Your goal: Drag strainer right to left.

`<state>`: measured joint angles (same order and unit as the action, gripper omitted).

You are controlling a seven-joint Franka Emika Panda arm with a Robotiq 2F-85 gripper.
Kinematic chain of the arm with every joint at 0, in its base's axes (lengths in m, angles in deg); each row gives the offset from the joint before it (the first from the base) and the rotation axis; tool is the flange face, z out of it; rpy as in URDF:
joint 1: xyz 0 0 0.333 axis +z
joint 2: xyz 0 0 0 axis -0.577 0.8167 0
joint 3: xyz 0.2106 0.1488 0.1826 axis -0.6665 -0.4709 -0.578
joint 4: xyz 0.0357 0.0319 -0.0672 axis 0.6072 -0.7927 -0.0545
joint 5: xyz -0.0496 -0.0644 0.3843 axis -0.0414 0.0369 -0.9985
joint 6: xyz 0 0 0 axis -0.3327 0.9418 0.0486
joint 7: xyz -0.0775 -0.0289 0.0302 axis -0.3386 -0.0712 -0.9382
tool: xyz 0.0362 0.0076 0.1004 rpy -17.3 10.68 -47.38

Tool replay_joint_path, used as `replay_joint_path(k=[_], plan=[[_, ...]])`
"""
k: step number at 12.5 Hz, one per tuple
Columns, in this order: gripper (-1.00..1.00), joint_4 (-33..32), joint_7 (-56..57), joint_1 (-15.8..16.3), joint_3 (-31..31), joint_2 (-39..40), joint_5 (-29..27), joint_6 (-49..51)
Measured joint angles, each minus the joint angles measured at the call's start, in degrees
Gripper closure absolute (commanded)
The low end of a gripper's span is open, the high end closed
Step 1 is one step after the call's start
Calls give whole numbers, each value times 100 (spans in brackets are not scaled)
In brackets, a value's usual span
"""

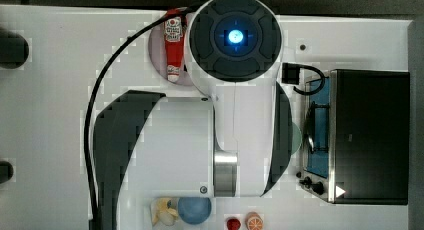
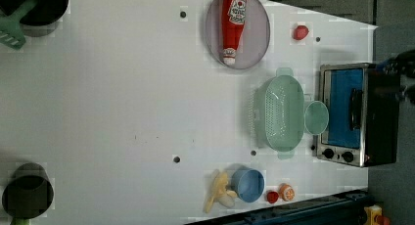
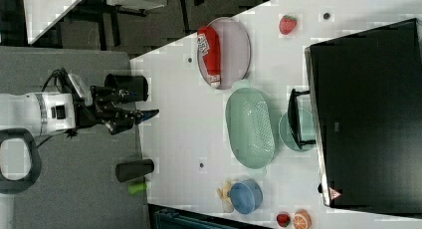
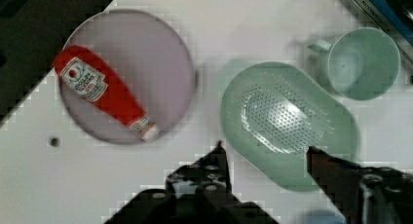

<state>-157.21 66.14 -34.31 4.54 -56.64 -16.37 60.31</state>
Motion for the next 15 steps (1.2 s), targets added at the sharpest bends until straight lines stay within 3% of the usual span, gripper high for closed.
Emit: replay_joint_path(k=[3,5,7,10,15], plan=[[-100,-1667,77,-30,172,-1972,254,1444],[-100,-1858,83,-115,386,-2975,337,1380],[-100,-1656,84,-196,514,-3459,160,1155],[-100,-1858,84,-319,354,-3310,145,334],[-100,-3682,-686,-227,180,-1716,193,-1964]])
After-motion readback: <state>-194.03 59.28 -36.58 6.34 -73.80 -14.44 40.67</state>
